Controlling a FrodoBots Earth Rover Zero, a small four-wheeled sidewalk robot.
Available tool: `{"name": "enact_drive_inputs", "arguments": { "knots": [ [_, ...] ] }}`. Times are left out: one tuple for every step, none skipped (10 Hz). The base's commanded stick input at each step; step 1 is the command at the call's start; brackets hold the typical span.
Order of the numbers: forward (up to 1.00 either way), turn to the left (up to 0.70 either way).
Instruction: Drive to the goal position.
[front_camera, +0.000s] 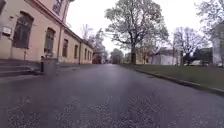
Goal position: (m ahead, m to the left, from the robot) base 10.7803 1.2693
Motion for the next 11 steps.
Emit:
{"name": "enact_drive_inputs", "arguments": {
  "knots": [
    [0.85, 0.00],
    [0.85, 0.00],
    [0.85, 0.00],
    [0.85, 0.00],
    [0.85, 0.00],
    [0.85, 0.00],
    [0.85, 0.00],
    [0.85, 0.00],
    [0.85, 0.00],
    [0.85, 0.00],
    [0.85, 0.00]
  ]
}}
